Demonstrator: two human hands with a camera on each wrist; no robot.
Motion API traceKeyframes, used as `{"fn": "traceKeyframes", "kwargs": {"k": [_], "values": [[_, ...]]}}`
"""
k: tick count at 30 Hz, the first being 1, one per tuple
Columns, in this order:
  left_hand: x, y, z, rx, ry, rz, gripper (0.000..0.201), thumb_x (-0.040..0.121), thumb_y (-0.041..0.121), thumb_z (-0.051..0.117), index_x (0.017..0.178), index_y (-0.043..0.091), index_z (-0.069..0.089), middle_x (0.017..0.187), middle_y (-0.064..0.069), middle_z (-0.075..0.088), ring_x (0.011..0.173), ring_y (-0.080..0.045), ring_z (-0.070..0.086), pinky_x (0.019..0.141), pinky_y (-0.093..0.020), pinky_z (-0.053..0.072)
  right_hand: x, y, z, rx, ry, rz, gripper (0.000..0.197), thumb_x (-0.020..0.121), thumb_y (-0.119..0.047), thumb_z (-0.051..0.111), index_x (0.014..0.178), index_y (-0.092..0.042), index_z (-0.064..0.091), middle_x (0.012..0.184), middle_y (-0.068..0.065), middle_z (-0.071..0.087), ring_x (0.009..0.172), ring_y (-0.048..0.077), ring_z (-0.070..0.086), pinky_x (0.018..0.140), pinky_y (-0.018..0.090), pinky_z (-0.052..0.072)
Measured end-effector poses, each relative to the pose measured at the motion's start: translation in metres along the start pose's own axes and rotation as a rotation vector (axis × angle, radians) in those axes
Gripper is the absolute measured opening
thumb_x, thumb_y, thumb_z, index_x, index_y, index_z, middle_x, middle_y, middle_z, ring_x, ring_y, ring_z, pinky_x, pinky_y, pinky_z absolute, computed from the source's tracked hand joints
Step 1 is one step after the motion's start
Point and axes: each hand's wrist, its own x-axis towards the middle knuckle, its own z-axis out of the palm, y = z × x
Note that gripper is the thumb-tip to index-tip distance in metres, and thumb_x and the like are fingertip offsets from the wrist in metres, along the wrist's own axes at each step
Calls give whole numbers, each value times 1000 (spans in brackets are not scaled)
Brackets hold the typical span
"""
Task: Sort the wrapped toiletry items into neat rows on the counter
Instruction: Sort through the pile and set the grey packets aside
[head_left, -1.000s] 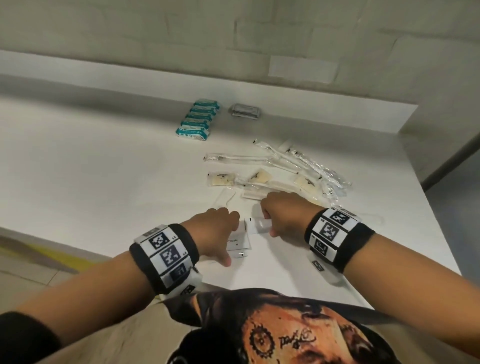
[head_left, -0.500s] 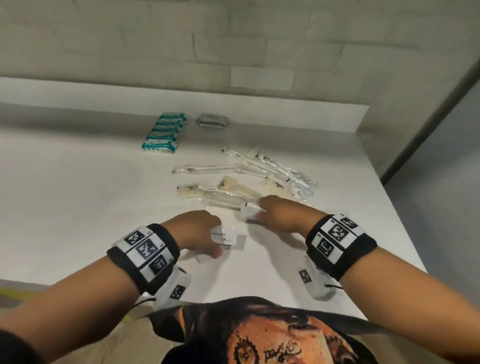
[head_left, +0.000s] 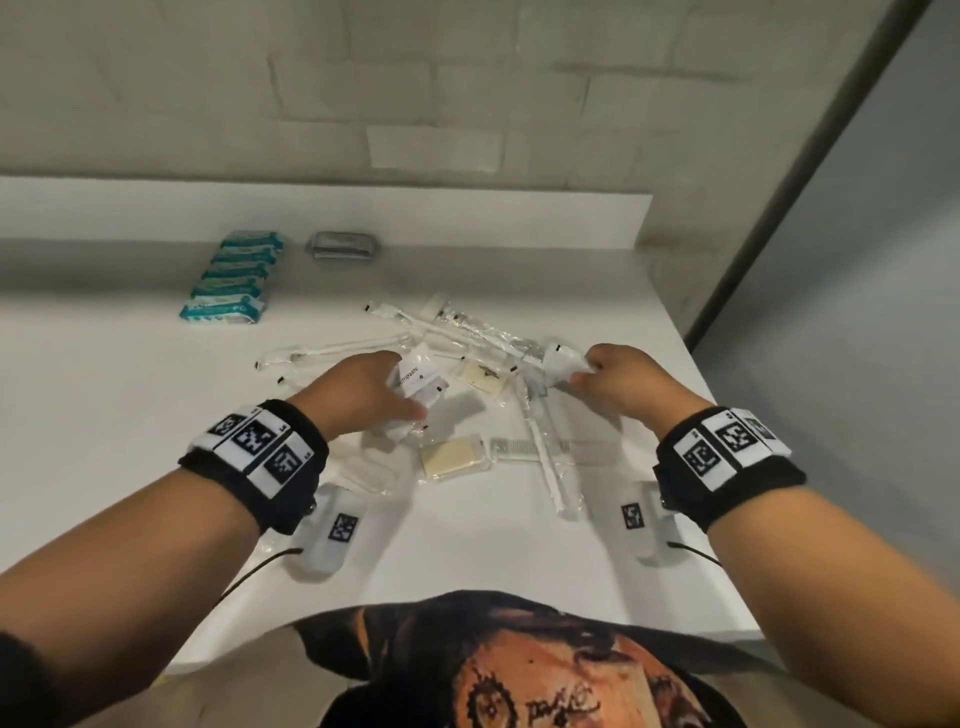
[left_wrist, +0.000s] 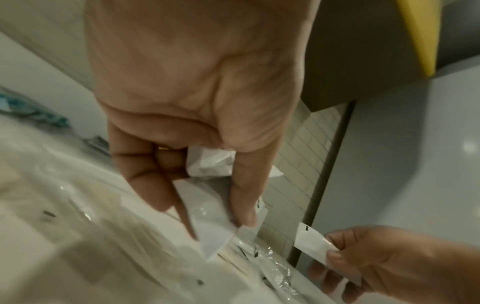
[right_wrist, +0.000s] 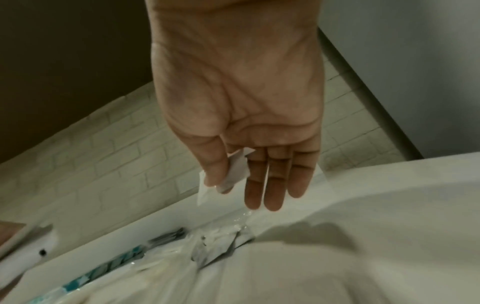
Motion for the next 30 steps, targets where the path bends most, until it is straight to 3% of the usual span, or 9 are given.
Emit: {"fn": "traceKeyframes", "kwargs": {"k": [2,4,7,11,15,18,22,26,30], "values": [[9,6,4,-165,8,-19,45,77,38,77,108,16,54,108,2,60,93,-19,55,80,-33,47,11,-8,2,13,-27,-26,29,91,-33,57,112,-14,60,118,7,62,97,24,56,71,22,38],[17,12,9,-319,4,-16,35,79,35,76,104,19,58,101,-1,66,88,-19,63,75,-33,52,19,-18,10,10,-130,-70,41,94,-28,54,131,-13,53,130,5,57,112,24,55,82,21,37],[29,19,12,-444,37,23,17,84,34,71,91,22,61,83,4,65,73,-12,61,59,-24,45,25,-26,21,-51,-271,-199,33,90,-26,55,121,-17,60,113,4,64,94,19,60,73,28,46],[45,34,5,-341,51,145,23,90,44,60,102,25,58,92,10,64,85,-9,60,71,-27,44,29,-24,6,-176,-351,-275,7,89,-34,58,88,-28,58,88,-6,61,84,16,56,66,27,42],[64,50,10,-94,-146,246,25,91,47,56,93,23,51,83,8,55,81,-15,54,73,-33,42,52,-12,-16,14,-126,-33,12,86,-13,60,97,-14,56,84,5,60,63,19,57,49,22,41],[70,56,19,90,-180,230,22,90,44,56,88,23,49,79,9,53,79,-15,54,67,-31,40,66,-17,-5,-19,-205,76,25,82,-2,57,105,-11,55,79,2,57,59,15,56,38,15,37],[56,46,18,85,-157,196,34,89,45,56,71,22,38,70,3,44,65,-14,44,57,-30,31,76,-36,17,-142,-254,66,35,86,-23,63,110,1,55,98,9,65,87,27,65,62,25,48],[36,30,10,-18,-143,107,31,83,42,63,83,15,48,75,0,51,68,-18,50,63,-33,39,79,-50,27,-320,-178,93,58,80,-43,71,121,-5,54,121,12,59,113,27,56,93,34,49],[26,23,6,-554,-88,-10,34,81,24,70,109,19,51,89,-8,68,71,-28,68,63,-37,56,73,-53,22,-289,-276,78,41,91,-24,62,122,2,58,122,15,63,114,28,59,80,28,46]]}}
